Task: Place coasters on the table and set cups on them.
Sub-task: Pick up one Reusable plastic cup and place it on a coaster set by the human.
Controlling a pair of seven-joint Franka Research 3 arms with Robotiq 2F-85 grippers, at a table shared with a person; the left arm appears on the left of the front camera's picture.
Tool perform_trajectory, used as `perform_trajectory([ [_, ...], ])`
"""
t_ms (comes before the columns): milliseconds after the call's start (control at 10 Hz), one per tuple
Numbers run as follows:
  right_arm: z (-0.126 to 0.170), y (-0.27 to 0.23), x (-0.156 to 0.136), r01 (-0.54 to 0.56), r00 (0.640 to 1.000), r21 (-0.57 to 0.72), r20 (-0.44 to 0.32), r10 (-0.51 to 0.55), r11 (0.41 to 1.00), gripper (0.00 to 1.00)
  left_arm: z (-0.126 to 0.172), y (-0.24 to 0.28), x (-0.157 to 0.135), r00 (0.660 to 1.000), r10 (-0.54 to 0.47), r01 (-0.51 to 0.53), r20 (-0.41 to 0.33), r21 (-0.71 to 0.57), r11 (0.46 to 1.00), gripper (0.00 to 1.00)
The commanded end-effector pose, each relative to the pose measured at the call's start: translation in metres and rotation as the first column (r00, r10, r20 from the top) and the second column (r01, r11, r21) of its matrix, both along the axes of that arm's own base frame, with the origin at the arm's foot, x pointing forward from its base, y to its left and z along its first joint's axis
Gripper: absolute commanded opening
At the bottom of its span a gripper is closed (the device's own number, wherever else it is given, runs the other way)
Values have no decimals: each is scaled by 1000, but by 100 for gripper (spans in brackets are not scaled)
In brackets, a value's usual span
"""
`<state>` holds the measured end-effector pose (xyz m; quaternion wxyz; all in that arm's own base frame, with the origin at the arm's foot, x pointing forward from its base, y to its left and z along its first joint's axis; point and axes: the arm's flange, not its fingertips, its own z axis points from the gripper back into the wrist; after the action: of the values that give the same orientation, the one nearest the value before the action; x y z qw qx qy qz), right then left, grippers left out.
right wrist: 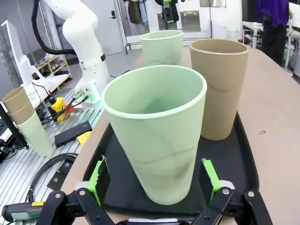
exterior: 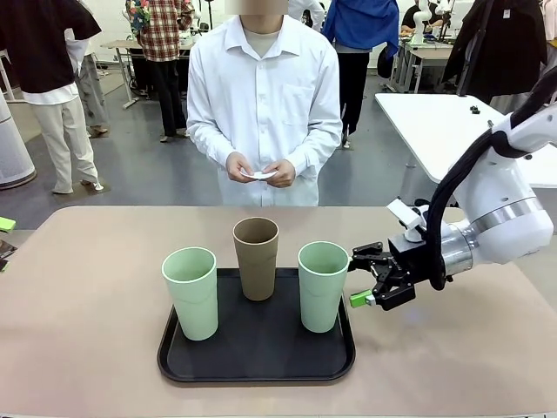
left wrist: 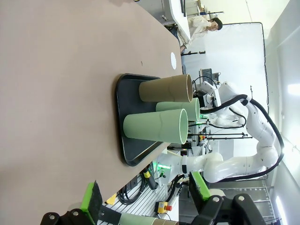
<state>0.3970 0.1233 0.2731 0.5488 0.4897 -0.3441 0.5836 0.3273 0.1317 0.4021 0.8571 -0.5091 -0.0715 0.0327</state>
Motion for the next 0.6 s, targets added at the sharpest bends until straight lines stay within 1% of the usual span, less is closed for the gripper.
perform_trajectory([
  [0,-14,9,13,9,1000,6,18,-9,1000,100,1,1,0,1000,10,-10,3,-12,1000,100],
  [200,-18,15,17,-8,1000,8,10,8,1000,100,1,1,0,1000,10,-10,3,-12,1000,100],
  [400,-19,22,16,-83,996,37,15,83,996,100,1,1,0,1000,10,-10,3,-12,1000,100],
  [500,-19,23,16,-96,995,39,17,95,995,100,1,1,0,1000,10,-10,3,-12,1000,100],
])
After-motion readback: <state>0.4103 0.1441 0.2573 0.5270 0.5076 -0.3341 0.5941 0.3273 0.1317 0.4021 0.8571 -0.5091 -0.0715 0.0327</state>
